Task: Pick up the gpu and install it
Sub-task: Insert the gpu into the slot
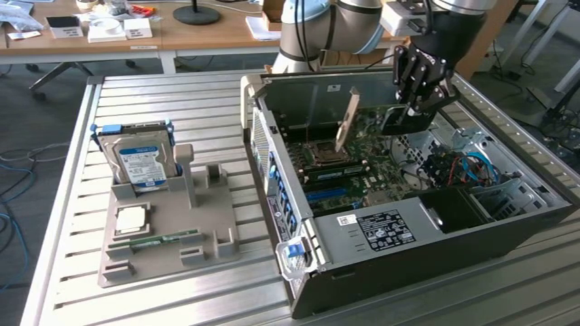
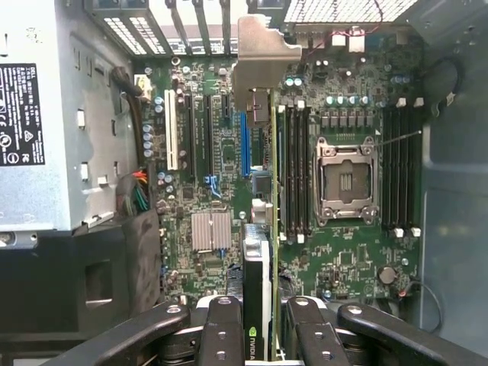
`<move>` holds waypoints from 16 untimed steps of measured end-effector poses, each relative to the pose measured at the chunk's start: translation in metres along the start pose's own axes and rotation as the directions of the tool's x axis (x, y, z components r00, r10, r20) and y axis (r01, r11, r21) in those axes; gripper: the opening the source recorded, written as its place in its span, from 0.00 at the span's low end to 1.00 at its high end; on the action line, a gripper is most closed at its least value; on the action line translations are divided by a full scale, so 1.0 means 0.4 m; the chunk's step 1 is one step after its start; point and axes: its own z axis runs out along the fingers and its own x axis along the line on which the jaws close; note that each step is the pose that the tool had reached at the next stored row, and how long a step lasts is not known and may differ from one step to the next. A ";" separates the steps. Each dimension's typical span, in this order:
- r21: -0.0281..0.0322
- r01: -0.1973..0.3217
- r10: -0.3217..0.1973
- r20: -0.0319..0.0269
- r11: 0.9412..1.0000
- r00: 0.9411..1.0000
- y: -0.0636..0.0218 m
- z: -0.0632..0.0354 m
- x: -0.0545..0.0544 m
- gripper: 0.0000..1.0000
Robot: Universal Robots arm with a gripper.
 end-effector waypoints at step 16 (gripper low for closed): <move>0.000 0.000 0.000 0.000 1.000 1.000 0.007 0.003 -0.001 0.27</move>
